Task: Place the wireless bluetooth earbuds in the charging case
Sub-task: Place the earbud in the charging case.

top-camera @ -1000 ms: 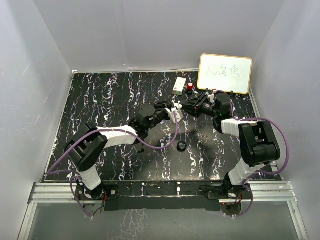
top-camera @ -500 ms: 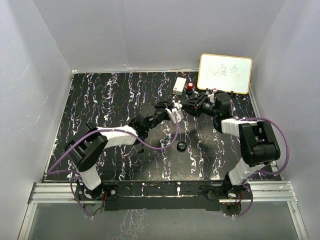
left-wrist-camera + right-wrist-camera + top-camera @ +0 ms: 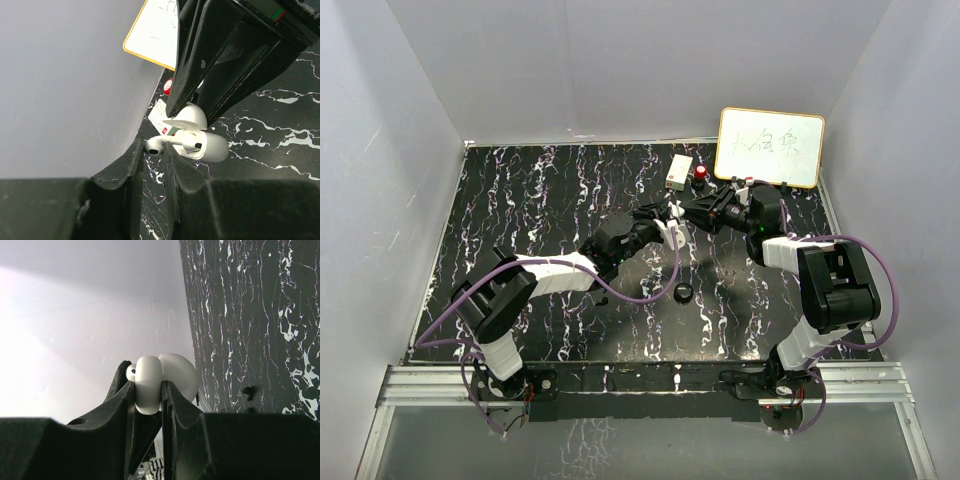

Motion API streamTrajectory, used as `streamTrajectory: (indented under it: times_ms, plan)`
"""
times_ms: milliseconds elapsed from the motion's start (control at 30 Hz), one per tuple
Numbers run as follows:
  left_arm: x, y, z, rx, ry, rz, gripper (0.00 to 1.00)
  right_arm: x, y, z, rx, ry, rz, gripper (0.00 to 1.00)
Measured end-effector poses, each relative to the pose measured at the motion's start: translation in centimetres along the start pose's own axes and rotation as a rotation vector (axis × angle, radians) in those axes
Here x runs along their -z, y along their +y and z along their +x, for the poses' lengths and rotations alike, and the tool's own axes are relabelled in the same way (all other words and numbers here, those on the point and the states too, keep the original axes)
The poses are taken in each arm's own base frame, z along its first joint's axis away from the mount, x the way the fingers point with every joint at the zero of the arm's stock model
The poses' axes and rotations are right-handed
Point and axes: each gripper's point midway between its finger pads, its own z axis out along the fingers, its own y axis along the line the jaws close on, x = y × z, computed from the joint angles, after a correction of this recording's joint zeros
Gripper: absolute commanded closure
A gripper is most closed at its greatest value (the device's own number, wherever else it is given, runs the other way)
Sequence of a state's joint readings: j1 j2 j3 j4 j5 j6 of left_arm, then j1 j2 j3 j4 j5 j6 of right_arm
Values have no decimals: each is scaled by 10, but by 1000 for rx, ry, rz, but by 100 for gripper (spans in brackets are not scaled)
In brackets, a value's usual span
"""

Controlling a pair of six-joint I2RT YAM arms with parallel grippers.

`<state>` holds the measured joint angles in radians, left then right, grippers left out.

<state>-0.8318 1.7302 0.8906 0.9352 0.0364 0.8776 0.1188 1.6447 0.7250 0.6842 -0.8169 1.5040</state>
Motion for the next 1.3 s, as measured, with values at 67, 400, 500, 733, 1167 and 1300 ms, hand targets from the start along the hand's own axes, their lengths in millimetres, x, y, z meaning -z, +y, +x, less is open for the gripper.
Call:
streamTrajectory:
  times_ms: [67,400,500,733,1167,1300]
  plan:
    - [0,0,0,-3,1,0,100,0,0,0,-3,0,0,100]
    - [-1,0,4,-24,17,-11,100,0,1,0,-11,1,0,100]
    - [-1,-1,6,-26,25,-11,100,0,1,0,-13,1,-1,100]
    - [-1,-1,6,-28,27,-13,100,0,1,0,-13,0,-2,100]
    - [-1,-1,7,-28,27,-12,100,0,2,0,-12,-1,-5,100]
    - [-1,-1,7,-29,28,-11,100,0,2,0,-12,-1,-5,100]
